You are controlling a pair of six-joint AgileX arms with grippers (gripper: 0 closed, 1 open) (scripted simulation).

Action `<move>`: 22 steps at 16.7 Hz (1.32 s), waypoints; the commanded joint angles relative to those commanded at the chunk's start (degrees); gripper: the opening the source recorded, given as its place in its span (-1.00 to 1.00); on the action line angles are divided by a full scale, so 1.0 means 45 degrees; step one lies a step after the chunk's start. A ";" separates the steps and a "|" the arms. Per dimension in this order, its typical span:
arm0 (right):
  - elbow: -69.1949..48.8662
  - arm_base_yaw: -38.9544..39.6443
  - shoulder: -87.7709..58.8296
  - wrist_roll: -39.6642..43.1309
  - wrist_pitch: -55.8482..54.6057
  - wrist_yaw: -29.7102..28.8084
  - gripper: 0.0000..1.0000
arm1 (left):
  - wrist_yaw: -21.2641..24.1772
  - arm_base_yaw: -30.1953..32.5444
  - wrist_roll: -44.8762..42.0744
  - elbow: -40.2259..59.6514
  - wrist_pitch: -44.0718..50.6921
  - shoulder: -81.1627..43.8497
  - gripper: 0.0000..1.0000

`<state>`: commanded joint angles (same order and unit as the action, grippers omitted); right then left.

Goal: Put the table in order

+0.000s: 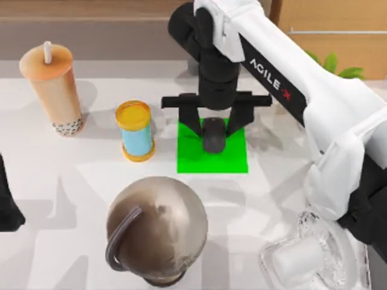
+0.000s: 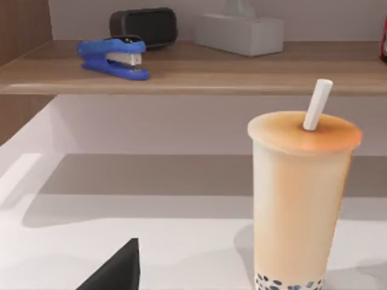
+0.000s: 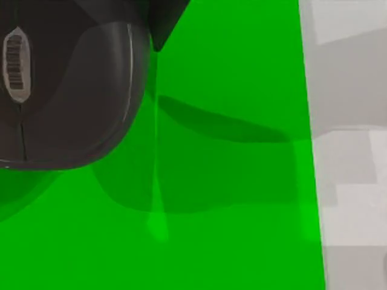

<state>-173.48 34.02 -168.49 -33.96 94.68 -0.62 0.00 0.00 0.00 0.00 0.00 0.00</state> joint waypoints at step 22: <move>-0.0017 0.0012 -0.0008 0.0007 -0.0008 -0.0027 1.00 | 0.0000 0.0000 0.0000 0.0000 0.0000 0.0000 1.00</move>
<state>-173.55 34.07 -168.53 -33.93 94.64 -0.74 0.00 0.00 0.00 0.00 0.00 0.00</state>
